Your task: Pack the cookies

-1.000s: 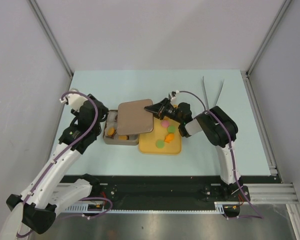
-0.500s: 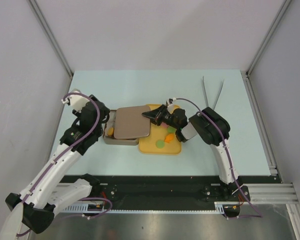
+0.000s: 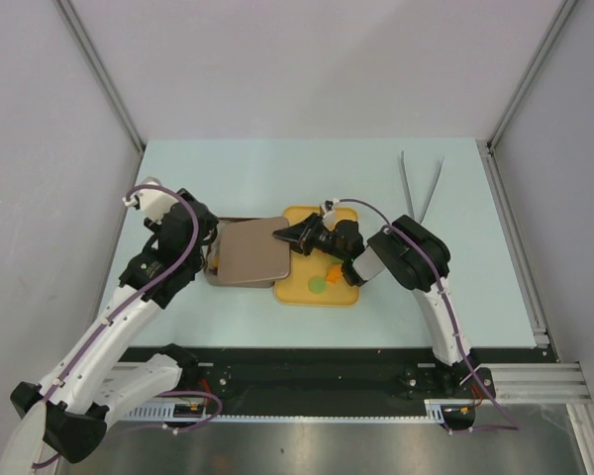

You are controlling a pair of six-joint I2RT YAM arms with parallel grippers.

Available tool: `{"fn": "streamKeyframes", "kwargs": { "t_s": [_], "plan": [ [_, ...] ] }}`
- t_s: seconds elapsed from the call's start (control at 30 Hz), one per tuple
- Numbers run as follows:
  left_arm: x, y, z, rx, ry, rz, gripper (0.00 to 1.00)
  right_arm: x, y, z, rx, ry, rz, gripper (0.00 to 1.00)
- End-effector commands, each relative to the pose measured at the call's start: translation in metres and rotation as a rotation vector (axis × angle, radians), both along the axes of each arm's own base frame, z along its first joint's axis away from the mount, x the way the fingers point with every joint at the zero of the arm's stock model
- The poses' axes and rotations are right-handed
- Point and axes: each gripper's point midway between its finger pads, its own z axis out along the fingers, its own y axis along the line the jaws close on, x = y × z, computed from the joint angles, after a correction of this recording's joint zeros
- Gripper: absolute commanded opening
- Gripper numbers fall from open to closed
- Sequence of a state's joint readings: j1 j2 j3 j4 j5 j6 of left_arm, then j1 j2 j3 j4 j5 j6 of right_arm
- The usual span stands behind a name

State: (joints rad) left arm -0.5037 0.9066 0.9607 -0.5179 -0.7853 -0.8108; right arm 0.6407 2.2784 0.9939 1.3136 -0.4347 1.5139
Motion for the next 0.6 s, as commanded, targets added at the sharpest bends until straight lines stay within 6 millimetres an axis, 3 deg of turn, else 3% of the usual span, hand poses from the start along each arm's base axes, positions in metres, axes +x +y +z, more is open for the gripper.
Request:
{"fn": "streamKeyframes", "kwargs": {
  "t_s": [0.0, 0.07, 0.2, 0.33, 0.43, 0.57],
  "plan": [
    [-0.001, 0.003, 0.007, 0.003, -0.038, 0.012, 0.63, -0.005, 0.005, 0.017, 0.021, -0.085, 0.007, 0.23],
    [-0.001, 0.003, 0.006, 0.007, -0.035, 0.011, 0.63, -0.006, 0.006, 0.015, 0.006, -0.083, 0.01, 0.29],
    [-0.001, 0.002, 0.006, 0.005, -0.042, 0.009, 0.63, -0.005, 0.006, 0.013, -0.039, -0.097, 0.008, 0.31],
    [-0.001, 0.001, 0.005, 0.005, -0.042, 0.008, 0.63, -0.001, 0.005, 0.013, -0.023, -0.106, -0.021, 0.13],
    [-0.002, 0.001, 0.003, 0.011, -0.039, 0.006, 0.63, 0.002, 0.004, 0.012, 0.004, -0.099, -0.042, 0.08],
    [-0.001, 0.001, 0.003, 0.015, -0.041, 0.01, 0.63, 0.001, 0.006, 0.006, -0.011, -0.092, -0.035, 0.07]
  ]
}}
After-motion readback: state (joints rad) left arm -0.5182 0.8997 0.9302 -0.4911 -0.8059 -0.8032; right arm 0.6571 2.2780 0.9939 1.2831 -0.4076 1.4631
